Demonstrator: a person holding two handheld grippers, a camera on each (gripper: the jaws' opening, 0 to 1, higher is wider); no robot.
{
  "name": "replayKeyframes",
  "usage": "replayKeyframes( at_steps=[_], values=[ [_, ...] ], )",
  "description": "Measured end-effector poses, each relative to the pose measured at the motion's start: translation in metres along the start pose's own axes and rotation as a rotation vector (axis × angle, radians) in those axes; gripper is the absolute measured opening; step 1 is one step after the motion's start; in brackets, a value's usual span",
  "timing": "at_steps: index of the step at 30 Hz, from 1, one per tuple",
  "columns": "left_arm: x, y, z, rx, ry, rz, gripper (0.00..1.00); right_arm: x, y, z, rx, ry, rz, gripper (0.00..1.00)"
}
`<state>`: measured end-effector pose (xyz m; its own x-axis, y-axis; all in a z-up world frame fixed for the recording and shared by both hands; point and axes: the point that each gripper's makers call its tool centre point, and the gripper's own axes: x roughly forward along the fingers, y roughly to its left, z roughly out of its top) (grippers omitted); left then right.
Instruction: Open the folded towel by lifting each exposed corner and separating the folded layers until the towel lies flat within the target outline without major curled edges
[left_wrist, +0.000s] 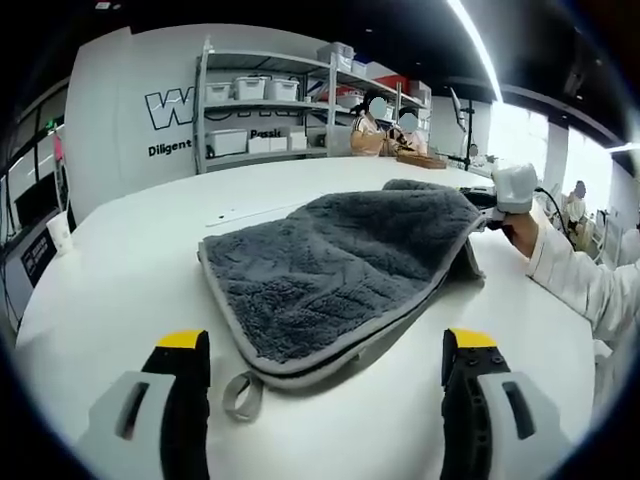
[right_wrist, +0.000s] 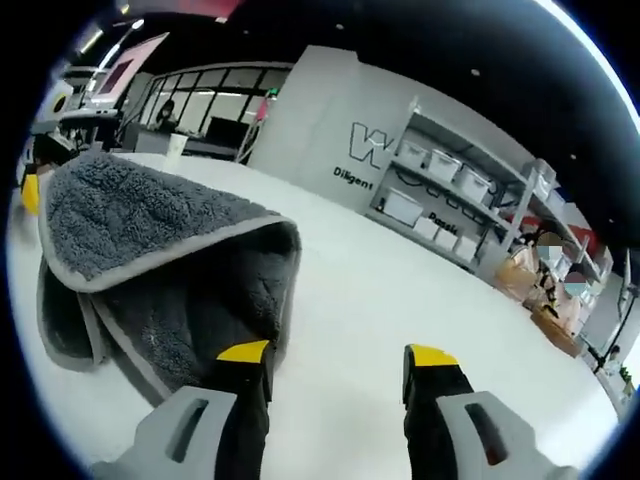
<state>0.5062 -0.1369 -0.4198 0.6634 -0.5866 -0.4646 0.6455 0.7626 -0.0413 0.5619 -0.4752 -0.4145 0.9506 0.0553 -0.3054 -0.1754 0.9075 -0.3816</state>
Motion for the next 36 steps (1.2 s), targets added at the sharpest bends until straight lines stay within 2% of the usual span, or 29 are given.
replayKeyframes(
  at_steps=[6,9,15,21,22,25,29,30,31,33,36],
  values=[
    [0.000,-0.001,0.000,0.003,0.002,-0.004,0.96,-0.007,-0.016,-0.001,0.060,0.006,-0.039,0.76],
    [-0.001,-0.001,0.000,0.002,0.000,-0.004,0.96,-0.012,-0.022,0.001,0.075,0.002,-0.045,0.81],
    [-0.001,-0.003,0.001,0.008,0.000,-0.011,0.97,-0.022,-0.023,0.001,0.131,0.015,-0.011,0.99],
    [-0.001,-0.003,-0.001,0.007,0.005,-0.010,0.99,-0.032,-0.017,0.004,0.134,0.022,0.050,0.99],
    [-0.001,-0.003,-0.001,0.006,0.006,-0.010,0.99,-0.034,-0.015,0.007,0.136,0.007,0.064,0.99],
    [-0.001,-0.003,-0.001,0.005,0.007,-0.008,0.99,-0.037,-0.004,0.015,0.124,-0.016,0.135,0.99],
    [0.000,-0.003,-0.003,0.004,0.013,-0.009,0.99,-0.044,0.026,0.031,0.078,-0.056,0.254,0.95],
    [0.000,-0.002,-0.003,0.005,0.015,-0.008,0.99,-0.046,0.037,0.037,0.037,-0.074,0.293,0.94],
    [0.000,-0.002,-0.003,0.006,0.017,-0.007,0.99,-0.046,0.041,0.038,0.021,-0.075,0.305,0.92],
    [0.000,-0.001,-0.004,0.005,0.019,-0.006,0.99,-0.047,0.057,0.041,-0.072,-0.084,0.344,0.87],
    [0.001,-0.001,-0.004,0.004,0.022,-0.006,0.98,-0.050,0.072,0.035,-0.190,-0.064,0.360,0.82]
  ],
)
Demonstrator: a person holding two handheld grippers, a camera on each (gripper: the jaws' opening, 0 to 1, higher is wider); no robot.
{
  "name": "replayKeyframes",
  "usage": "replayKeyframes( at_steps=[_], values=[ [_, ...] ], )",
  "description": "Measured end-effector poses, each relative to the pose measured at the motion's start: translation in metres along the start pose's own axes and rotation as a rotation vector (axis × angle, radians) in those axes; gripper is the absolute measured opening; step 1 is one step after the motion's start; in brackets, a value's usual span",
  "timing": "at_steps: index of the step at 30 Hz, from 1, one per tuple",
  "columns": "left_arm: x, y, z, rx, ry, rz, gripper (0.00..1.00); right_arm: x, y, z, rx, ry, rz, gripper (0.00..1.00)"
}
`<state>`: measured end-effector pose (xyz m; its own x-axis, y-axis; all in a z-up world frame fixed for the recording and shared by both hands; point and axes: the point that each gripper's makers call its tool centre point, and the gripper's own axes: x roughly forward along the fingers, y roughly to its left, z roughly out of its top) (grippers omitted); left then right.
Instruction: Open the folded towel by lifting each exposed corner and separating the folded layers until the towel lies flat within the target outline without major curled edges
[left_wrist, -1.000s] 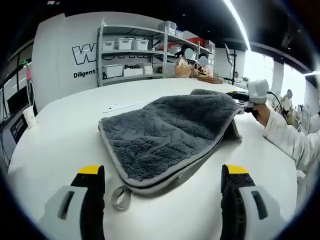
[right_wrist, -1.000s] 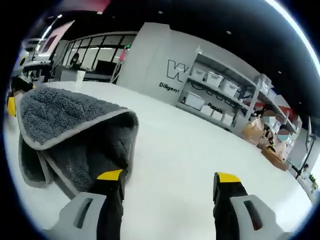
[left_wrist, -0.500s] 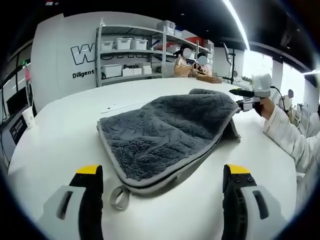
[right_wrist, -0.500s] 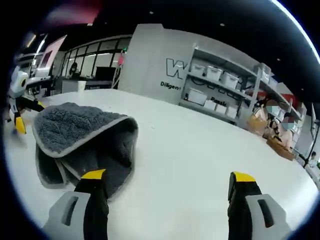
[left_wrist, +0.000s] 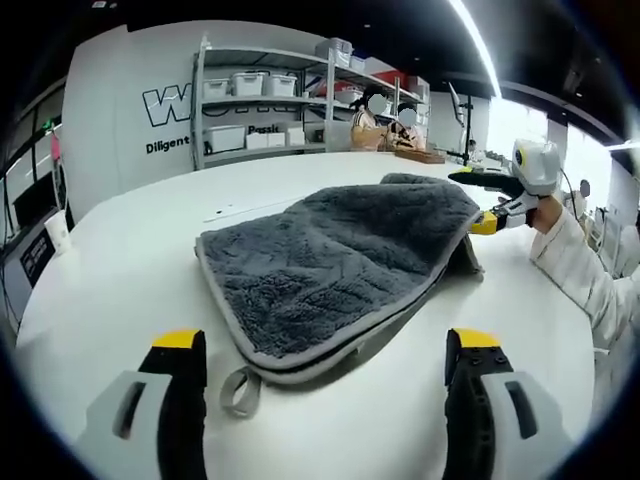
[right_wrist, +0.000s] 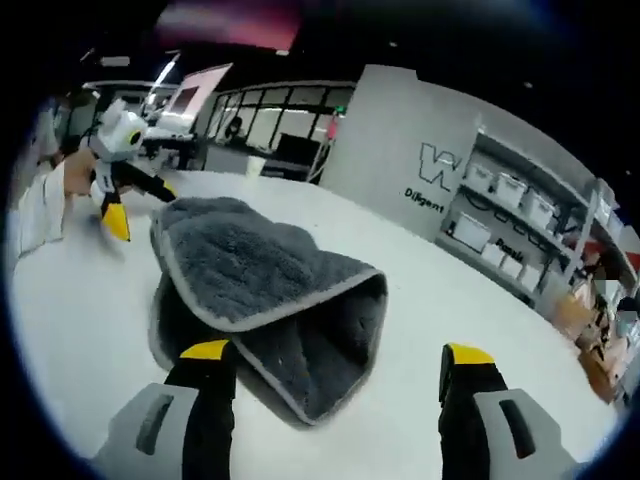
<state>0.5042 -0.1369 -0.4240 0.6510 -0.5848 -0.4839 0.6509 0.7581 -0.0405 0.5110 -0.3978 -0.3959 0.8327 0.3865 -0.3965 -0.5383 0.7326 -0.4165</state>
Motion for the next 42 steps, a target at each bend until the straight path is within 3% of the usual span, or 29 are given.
replayKeyframes(
  at_steps=[4,7,11,16,22,24,26,35,40,42],
  values=[
    [0.000,0.001,0.000,-0.001,0.000,0.002,0.98,0.002,0.005,-0.007,-0.129,0.057,-0.014,0.75],
    [-0.001,0.001,0.000,0.000,0.001,0.002,0.97,0.004,0.011,-0.007,-0.159,0.059,-0.002,0.69],
    [0.000,0.001,0.000,0.001,0.002,0.001,0.97,0.006,0.019,-0.004,-0.181,0.040,0.032,0.53],
    [-0.001,0.001,-0.001,0.000,0.005,0.001,0.97,0.010,0.034,0.000,-0.232,0.018,0.086,0.26],
    [0.000,-0.001,0.000,-0.002,0.002,-0.003,0.97,0.013,0.037,0.002,-0.238,0.002,0.106,0.12],
    [0.000,-0.001,-0.001,0.000,0.005,-0.003,0.97,0.009,0.035,0.007,-0.232,-0.027,0.104,0.00],
    [0.000,-0.001,-0.001,-0.002,0.005,-0.003,0.97,0.007,0.035,0.013,-0.209,-0.060,0.102,0.00],
    [-0.001,-0.001,-0.001,-0.005,0.003,-0.003,0.96,0.008,0.030,0.014,-0.174,-0.077,0.097,0.00],
    [-0.001,-0.001,0.000,-0.005,0.003,-0.003,0.97,0.005,0.014,0.020,-0.092,-0.120,0.041,0.00],
    [-0.001,-0.001,0.000,-0.006,0.001,-0.005,0.96,0.004,0.011,0.021,-0.012,-0.147,0.051,0.00]
  ],
)
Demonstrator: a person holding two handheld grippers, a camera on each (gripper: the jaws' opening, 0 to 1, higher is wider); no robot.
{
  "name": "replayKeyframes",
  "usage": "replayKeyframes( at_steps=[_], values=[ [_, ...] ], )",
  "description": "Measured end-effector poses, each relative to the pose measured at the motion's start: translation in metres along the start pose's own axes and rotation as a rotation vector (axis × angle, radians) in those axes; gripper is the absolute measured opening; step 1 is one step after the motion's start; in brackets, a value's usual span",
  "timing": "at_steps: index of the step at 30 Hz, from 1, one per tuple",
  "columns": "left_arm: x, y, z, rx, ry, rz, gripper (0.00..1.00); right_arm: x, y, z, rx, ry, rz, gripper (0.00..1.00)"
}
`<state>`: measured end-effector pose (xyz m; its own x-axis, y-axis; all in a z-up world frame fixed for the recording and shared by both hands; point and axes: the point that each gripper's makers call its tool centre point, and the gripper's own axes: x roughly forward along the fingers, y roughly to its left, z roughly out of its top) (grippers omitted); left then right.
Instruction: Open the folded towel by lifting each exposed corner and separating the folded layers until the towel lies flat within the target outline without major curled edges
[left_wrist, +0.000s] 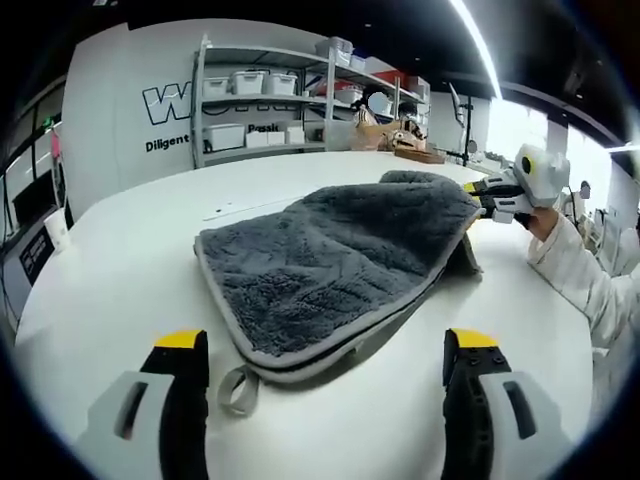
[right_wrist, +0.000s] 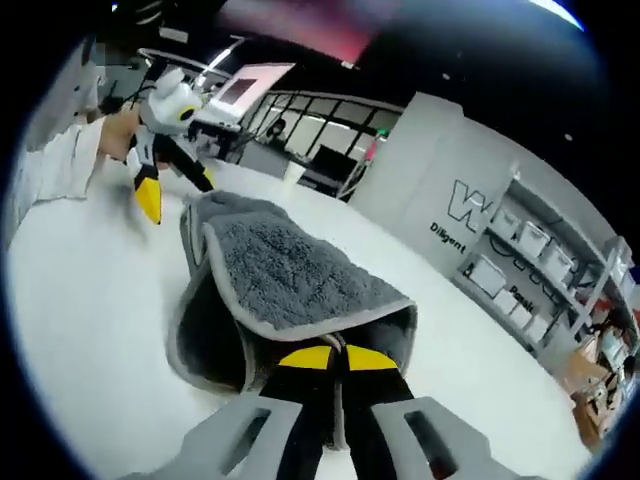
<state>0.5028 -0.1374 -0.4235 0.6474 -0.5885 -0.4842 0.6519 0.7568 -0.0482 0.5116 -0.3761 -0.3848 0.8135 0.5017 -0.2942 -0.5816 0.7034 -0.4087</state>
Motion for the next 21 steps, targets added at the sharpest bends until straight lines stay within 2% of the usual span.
replayKeyframes(
  at_steps=[3,5,9,13,21],
  values=[
    [0.000,0.000,-0.001,0.002,0.003,0.001,0.97,-0.002,-0.006,0.002,0.074,-0.035,-0.003,0.00],
    [0.000,0.000,-0.001,0.002,0.004,0.001,0.96,-0.002,-0.010,0.000,0.083,-0.033,-0.015,0.00],
    [0.000,0.000,0.000,0.001,0.001,0.000,0.96,-0.003,-0.019,0.001,0.116,-0.059,-0.056,0.00],
    [0.000,0.001,0.000,0.001,0.002,0.002,0.96,-0.001,-0.033,-0.005,0.202,-0.076,-0.118,0.00],
    [-0.001,0.000,0.000,0.002,0.000,0.000,0.96,0.006,-0.048,-0.017,0.249,-0.074,-0.179,0.00]
  ],
)
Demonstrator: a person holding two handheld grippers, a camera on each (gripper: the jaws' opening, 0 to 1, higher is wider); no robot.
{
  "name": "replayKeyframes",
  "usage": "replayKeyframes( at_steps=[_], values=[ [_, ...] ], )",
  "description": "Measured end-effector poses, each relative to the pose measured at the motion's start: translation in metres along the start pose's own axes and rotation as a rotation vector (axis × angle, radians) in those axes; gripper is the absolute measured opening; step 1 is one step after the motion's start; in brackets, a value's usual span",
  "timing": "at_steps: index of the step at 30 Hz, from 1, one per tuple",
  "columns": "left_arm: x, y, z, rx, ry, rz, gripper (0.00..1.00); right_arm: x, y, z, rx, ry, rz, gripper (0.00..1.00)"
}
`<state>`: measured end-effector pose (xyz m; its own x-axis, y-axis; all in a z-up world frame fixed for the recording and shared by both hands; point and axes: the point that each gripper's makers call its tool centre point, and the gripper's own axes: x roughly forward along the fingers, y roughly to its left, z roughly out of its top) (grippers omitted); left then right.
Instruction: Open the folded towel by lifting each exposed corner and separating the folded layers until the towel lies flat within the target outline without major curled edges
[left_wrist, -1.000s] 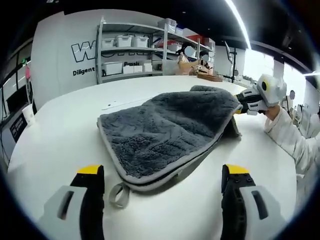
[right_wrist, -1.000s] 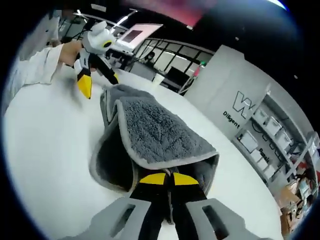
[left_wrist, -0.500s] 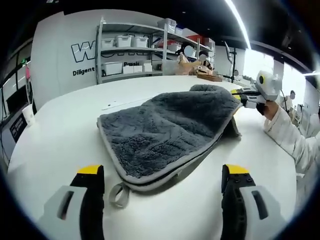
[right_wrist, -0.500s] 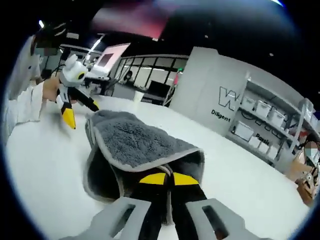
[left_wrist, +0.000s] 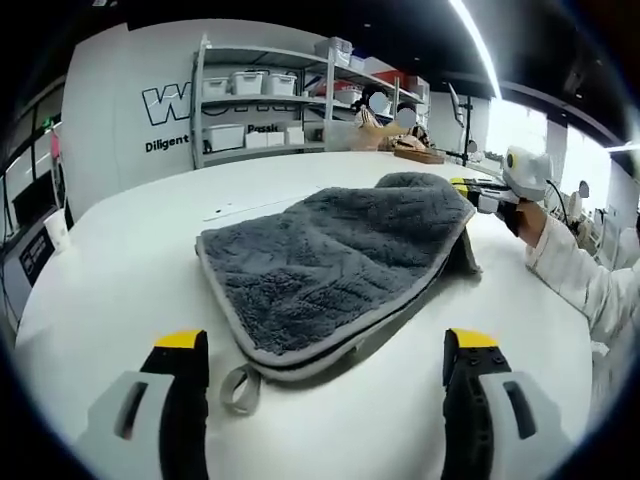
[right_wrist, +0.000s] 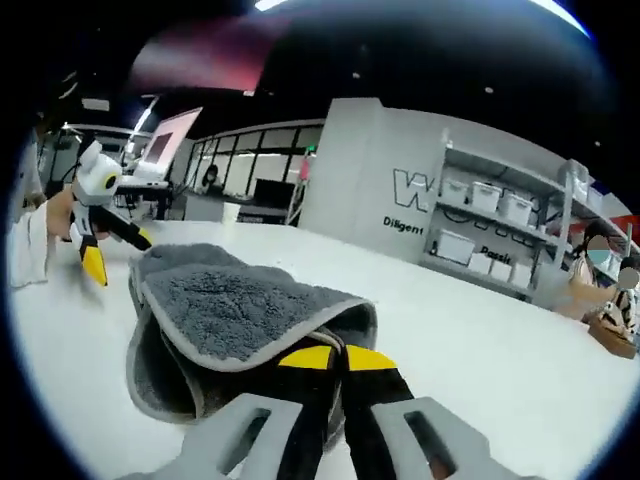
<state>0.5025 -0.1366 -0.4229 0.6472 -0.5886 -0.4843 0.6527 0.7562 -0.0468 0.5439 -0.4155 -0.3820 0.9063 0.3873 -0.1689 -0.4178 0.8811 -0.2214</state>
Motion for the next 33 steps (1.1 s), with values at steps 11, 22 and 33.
replayKeyframes(
  at_steps=[11,22,33],
  values=[
    [0.000,-0.001,0.001,0.004,-0.004,-0.003,0.96,0.004,-0.025,-0.015,0.089,0.009,-0.075,0.00],
    [0.000,-0.002,0.002,0.004,-0.005,-0.004,0.96,0.013,-0.035,-0.036,0.106,0.078,-0.110,0.00],
    [0.001,-0.002,0.002,0.008,-0.003,-0.007,0.97,0.019,-0.040,-0.055,0.024,0.166,-0.117,0.00]
  ],
)
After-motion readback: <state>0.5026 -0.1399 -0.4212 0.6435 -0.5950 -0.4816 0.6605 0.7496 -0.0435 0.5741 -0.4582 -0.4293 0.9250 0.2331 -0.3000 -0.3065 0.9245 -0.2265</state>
